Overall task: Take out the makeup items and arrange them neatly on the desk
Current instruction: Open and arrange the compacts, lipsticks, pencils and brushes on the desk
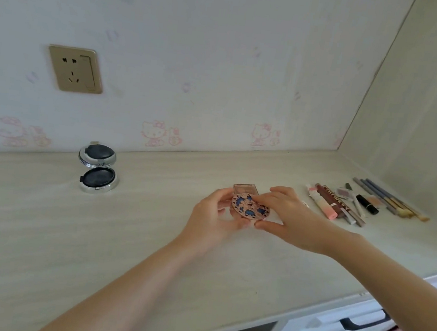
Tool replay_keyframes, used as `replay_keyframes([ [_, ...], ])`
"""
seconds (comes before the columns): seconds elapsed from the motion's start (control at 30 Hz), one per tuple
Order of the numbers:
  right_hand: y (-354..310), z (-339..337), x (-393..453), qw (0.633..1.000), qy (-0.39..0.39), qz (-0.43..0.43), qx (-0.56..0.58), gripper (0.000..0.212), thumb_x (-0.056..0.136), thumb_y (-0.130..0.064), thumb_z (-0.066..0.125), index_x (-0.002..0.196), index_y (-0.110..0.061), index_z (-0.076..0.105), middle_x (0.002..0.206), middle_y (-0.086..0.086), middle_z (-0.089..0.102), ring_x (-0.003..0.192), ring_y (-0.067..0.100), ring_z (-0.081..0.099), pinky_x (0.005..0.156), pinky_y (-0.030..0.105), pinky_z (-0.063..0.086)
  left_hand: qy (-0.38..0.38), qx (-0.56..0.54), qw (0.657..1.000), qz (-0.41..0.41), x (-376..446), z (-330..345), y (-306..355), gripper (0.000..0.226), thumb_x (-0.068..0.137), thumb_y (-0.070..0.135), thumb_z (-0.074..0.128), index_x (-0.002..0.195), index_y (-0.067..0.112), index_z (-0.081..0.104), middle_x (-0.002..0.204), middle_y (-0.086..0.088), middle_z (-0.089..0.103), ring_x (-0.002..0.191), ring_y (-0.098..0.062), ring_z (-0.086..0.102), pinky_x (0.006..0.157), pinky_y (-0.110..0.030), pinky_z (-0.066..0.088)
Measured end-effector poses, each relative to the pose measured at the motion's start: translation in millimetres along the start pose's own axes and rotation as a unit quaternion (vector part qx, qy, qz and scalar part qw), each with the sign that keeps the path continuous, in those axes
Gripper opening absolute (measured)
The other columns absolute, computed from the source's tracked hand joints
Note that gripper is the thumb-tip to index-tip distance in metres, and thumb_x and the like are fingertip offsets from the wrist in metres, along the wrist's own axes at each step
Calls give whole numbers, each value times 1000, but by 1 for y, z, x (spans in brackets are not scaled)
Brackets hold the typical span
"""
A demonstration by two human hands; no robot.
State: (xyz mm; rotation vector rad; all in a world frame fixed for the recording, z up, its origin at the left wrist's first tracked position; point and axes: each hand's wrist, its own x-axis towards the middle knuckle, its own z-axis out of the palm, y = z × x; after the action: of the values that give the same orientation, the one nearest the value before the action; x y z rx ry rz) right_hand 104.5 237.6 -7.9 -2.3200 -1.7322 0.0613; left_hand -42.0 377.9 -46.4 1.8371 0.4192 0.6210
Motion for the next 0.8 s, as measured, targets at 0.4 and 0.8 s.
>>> replay_keyframes([
  [0.4,-92,3,31,962,51,32,267,34,85,-36,66,118,-29,64,109,-20,68,99,-11,61,89,16,48,91,-363,922,-104,-35,-76,0,65,63,15,79,124,3,58,117,-10,68,105,-19,67,88,-27,54],
  [0.8,-161,40,46,967,41,-35,248,50,79,-49,68,123,-29,56,123,-16,59,114,-3,52,96,24,47,-1,-451,883,-131,-84,-140,-15,48,87,14,61,134,17,52,127,-17,61,111,-36,62,80,-42,56],
])
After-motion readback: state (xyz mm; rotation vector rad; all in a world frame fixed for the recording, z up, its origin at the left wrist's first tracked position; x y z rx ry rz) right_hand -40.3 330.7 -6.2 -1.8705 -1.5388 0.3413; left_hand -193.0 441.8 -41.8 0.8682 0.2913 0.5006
